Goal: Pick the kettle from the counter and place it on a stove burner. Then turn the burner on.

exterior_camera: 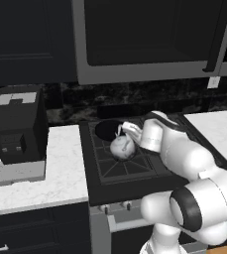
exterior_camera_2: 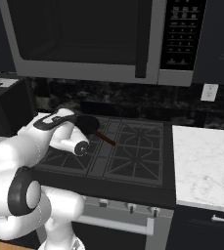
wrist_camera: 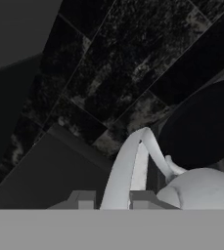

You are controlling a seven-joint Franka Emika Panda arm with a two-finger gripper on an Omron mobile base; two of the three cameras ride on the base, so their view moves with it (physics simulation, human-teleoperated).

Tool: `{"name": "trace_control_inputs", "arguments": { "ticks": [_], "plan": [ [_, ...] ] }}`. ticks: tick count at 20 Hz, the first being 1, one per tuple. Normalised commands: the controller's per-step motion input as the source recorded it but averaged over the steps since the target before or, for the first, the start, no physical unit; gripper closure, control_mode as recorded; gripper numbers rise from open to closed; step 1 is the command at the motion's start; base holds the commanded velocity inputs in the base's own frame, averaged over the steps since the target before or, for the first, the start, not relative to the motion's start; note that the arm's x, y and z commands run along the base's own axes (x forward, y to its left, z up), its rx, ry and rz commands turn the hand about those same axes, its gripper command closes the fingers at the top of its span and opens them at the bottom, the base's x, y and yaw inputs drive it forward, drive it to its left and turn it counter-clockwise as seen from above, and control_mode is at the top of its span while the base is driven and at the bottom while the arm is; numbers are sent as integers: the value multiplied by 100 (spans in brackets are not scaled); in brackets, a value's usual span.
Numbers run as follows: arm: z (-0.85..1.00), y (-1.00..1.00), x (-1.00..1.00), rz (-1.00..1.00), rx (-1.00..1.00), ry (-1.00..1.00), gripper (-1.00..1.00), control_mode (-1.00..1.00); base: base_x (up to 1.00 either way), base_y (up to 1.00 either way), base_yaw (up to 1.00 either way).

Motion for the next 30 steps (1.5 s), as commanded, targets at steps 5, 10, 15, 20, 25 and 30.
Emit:
{"name": "trace_control_inputs", "arguments": {
  "ticks": [5,10,15,20,25,30],
  "plan": [
    [-28,-2,15,-1,0,0,100,-100,0,0,0],
    [-28,0,8,-1,0,0,100,-100,0,0,0],
    [-31,-4,0,0,0,0,100,-100,0,0,0],
    [-25,-18,-4,0,0,0,-100,-100,0,0,0],
    [-1,-14,-4,0,0,0,-100,-100,0,0,0],
    [0,-4,-9,0,0,0,-100,-100,0,0,0]
  ]
}}
